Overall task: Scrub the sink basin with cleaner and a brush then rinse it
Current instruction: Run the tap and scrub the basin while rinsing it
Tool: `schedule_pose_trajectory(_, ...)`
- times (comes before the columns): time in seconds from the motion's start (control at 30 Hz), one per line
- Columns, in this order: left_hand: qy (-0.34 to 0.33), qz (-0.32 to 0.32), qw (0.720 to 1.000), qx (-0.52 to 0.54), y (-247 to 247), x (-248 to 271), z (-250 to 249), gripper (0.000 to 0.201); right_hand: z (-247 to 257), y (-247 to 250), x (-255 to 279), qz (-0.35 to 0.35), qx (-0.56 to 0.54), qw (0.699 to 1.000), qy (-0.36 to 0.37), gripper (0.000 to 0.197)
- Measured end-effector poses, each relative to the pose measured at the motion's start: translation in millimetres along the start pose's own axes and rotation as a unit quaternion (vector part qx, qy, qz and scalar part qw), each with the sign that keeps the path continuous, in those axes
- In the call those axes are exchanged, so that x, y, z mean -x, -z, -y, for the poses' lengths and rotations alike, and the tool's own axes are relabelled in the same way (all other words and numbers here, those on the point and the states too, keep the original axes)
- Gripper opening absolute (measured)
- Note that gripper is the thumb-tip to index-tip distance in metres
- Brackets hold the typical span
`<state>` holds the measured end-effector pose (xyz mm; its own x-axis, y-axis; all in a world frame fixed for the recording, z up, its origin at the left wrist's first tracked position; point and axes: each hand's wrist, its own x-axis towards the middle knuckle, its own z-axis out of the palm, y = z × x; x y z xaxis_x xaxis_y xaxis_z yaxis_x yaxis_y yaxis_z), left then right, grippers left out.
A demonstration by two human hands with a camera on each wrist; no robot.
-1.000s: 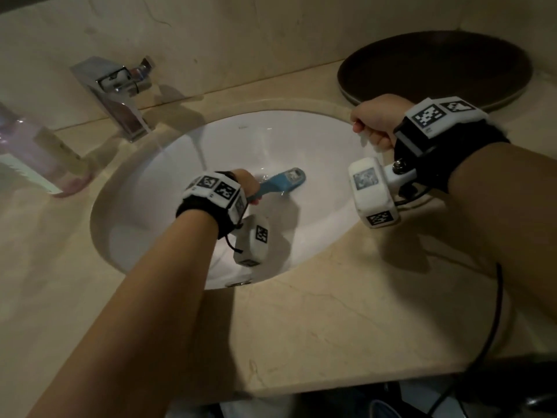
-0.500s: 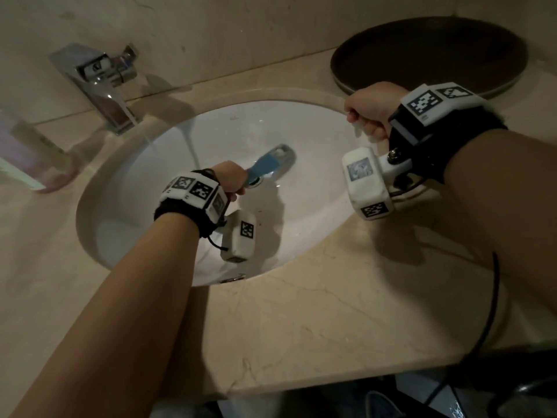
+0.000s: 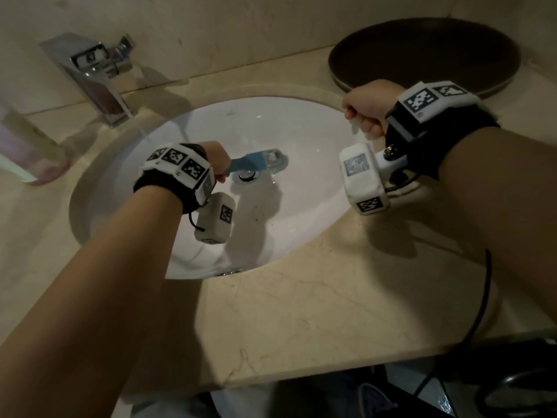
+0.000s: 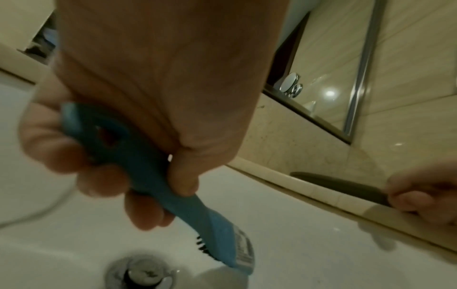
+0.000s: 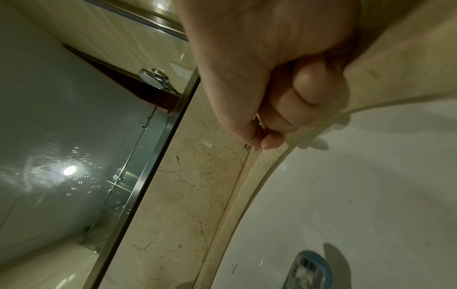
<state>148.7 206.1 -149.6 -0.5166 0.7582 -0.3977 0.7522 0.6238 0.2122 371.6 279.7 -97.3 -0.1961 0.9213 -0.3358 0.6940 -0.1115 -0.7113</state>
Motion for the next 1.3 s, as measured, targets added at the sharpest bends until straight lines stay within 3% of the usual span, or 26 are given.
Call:
schedule_pose_trajectory(0.23,-0.071,0.055,0.995,0.033,6.6,8.4,-8.0,0.025,1.9,-1.3,1.0,0.000,0.014,1.000,0.003,0.036)
schedule_pose_trajectory(0.43,-0.046,0.250,0.967,0.005,7.8,-0.3,16.3,0.012,-0.6,-0.6,-3.7,-0.004,-0.006,1.000,0.000,0.033)
schedule_pose_trajectory(0.57,-0.014,0.330,0.942,-0.055,-7.9,-0.3,25.3,0.009,-2.3,-1.4,-5.6,-0.006,-0.020,1.000,0.007,0.030)
schedule_pose_trajectory(0.63,-0.011,0.307,0.950,-0.057,-13.9,-0.9,31.0,0.011,-3.0,-1.6,-6.6,-0.008,-0.030,0.999,0.006,0.029)
schedule_pose_trajectory(0.77,0.012,0.132,0.990,-0.042,-15.3,-9.3,39.9,0.021,-2.7,-2.0,-7.6,-0.008,-0.043,0.999,0.004,0.027)
schedule_pose_trajectory(0.87,0.009,0.057,0.992,-0.115,-14.5,-12.9,39.3,0.019,-2.2,-2.2,-7.7,-0.010,-0.040,0.999,0.002,0.027)
schedule_pose_trajectory(0.97,-0.023,0.082,0.992,-0.095,-10.7,-17.6,45.1,0.021,-1.1,-3.7,-7.7,-0.007,-0.037,0.999,-0.005,0.029)
schedule_pose_trajectory(1.1,-0.077,0.199,0.974,-0.074,0.5,-15.8,47.6,0.028,-1.1,-3.0,-9.6,-0.002,-0.038,0.999,-0.008,0.030)
schedule_pose_trajectory(1.23,-0.054,0.298,0.941,-0.153,-3.2,-6.5,39.0,0.032,-2.3,-2.9,-12.1,-0.004,-0.054,0.999,-0.004,0.029)
schedule_pose_trajectory(1.3,-0.042,0.304,0.936,-0.170,-5.7,-6.2,42.1,0.030,-2.3,-3.4,-13.0,-0.002,-0.052,0.999,-0.006,0.030)
